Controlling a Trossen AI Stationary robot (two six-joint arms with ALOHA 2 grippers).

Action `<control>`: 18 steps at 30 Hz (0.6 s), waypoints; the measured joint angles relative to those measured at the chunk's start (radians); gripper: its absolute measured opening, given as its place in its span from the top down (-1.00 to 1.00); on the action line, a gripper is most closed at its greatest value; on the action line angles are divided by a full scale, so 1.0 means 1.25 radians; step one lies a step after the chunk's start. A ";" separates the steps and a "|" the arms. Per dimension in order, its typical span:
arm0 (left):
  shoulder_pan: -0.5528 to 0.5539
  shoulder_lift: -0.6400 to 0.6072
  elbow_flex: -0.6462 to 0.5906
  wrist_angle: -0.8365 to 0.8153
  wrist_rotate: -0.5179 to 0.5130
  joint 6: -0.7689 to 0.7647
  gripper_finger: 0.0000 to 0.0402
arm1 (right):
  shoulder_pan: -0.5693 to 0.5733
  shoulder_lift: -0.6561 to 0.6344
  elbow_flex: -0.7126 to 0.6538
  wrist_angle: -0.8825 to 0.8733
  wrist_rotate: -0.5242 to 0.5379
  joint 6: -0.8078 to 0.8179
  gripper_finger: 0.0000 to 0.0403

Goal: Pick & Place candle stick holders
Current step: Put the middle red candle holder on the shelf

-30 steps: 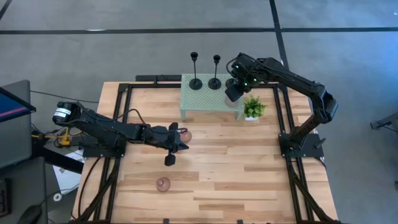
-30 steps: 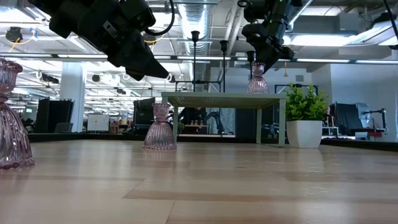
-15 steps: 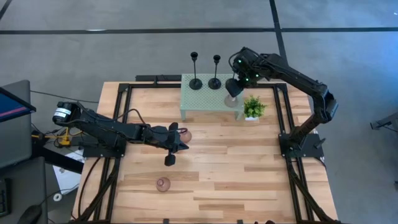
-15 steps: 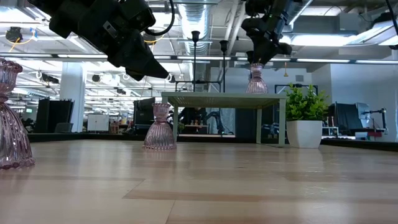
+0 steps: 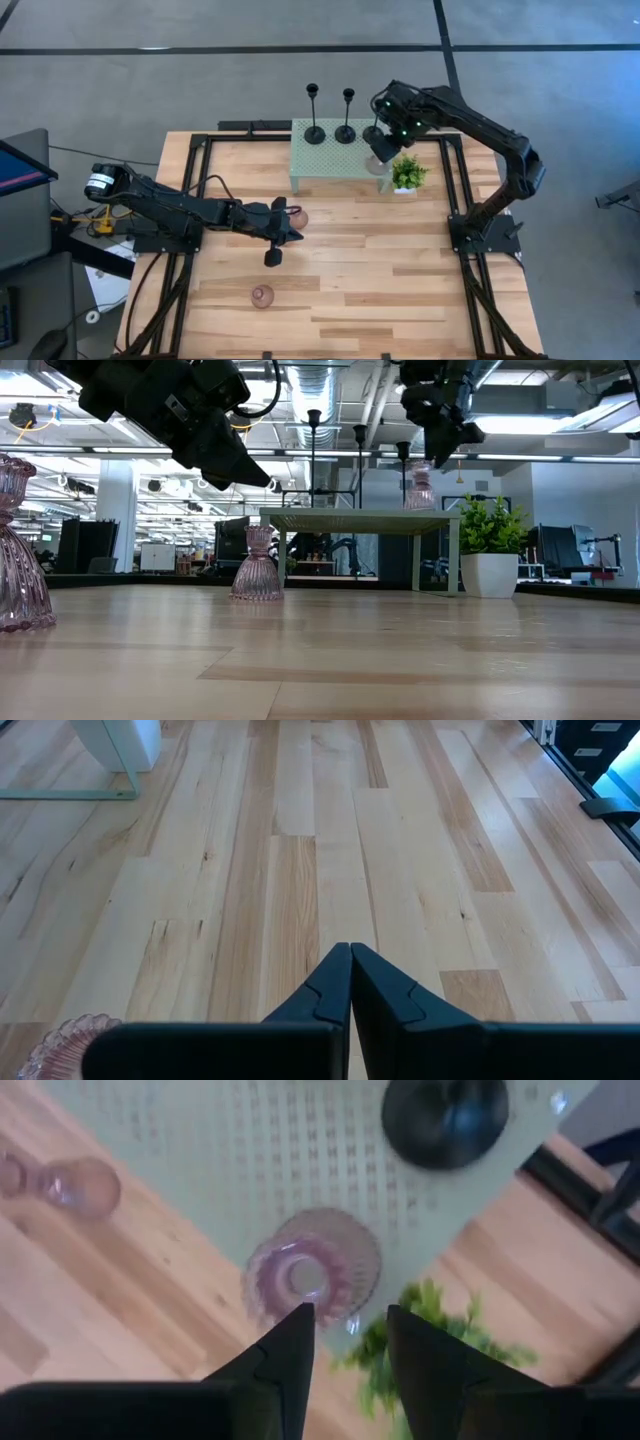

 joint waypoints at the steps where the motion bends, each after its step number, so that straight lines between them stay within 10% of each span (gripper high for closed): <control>1: 0.000 0.000 0.000 0.000 0.000 0.000 0.95 | 0.003 -0.002 0.005 -0.019 0.000 0.000 0.41; 18: 0.000 0.000 0.000 -0.003 0.000 0.000 0.96 | 0.065 -0.018 0.102 -0.142 0.000 0.062 0.59</control>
